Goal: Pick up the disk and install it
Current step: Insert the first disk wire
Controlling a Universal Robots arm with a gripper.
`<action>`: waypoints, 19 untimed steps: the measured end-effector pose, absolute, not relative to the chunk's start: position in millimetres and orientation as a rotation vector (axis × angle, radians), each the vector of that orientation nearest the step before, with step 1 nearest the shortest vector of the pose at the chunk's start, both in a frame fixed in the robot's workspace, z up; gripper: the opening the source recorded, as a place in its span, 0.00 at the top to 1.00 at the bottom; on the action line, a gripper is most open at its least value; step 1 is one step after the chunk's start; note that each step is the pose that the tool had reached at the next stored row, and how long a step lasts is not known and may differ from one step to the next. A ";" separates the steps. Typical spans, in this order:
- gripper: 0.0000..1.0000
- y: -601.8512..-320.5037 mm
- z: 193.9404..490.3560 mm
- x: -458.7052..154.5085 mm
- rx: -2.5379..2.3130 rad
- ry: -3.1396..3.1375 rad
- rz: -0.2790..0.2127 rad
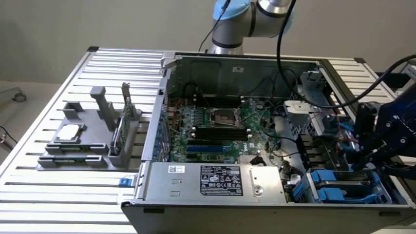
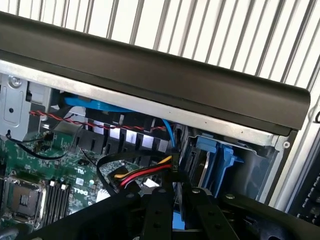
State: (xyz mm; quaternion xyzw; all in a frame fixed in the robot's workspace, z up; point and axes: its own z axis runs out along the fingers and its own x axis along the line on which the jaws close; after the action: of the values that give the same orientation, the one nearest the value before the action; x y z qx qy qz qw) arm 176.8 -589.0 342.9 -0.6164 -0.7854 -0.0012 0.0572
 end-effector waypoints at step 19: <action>0.83 -589.0 342.9 176.7 -1.991 -2.306 0.139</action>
State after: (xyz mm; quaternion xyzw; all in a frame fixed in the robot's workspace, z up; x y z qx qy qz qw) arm 176.7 -589.0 342.9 -0.6522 -0.7553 0.0455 0.0458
